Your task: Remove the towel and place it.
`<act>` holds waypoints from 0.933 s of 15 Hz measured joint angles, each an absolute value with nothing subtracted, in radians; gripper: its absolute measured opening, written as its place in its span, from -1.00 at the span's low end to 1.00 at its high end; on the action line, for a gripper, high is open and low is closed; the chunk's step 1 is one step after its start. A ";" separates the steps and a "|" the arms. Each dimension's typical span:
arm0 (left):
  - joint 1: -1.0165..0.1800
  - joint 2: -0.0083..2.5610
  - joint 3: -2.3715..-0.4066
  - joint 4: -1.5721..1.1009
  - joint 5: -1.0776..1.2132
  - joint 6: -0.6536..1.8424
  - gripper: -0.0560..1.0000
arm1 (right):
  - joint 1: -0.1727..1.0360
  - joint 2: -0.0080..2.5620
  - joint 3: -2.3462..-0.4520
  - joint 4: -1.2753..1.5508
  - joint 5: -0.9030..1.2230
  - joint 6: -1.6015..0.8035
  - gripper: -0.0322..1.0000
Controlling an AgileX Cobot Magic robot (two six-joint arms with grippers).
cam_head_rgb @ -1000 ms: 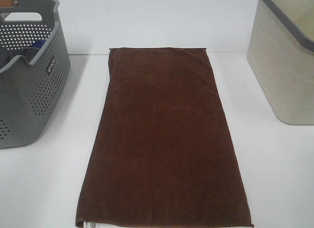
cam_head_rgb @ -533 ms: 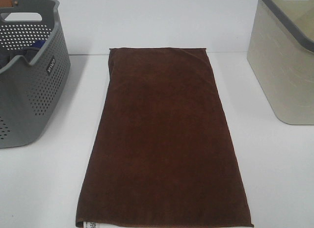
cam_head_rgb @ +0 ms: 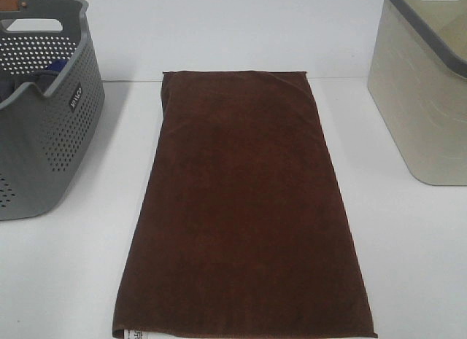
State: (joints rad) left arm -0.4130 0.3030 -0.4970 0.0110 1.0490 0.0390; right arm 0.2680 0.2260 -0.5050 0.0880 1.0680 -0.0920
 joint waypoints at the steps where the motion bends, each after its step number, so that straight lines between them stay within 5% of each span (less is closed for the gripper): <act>1: -0.413 0.303 -0.497 0.011 1.049 0.040 0.61 | 0.268 0.226 -0.505 0.088 1.068 -0.092 0.37; 5: -0.413 0.303 -0.497 0.010 1.049 0.040 0.61 | 0.268 0.226 -0.505 0.088 1.068 -0.092 0.37; 10: -0.191 0.289 -0.497 0.009 1.049 0.042 0.61 | 0.267 0.226 -0.505 0.088 1.068 -0.092 0.37; 14: -0.021 0.157 -0.497 0.009 1.049 0.043 0.61 | 0.108 0.226 -0.505 0.091 1.068 -0.092 0.37</act>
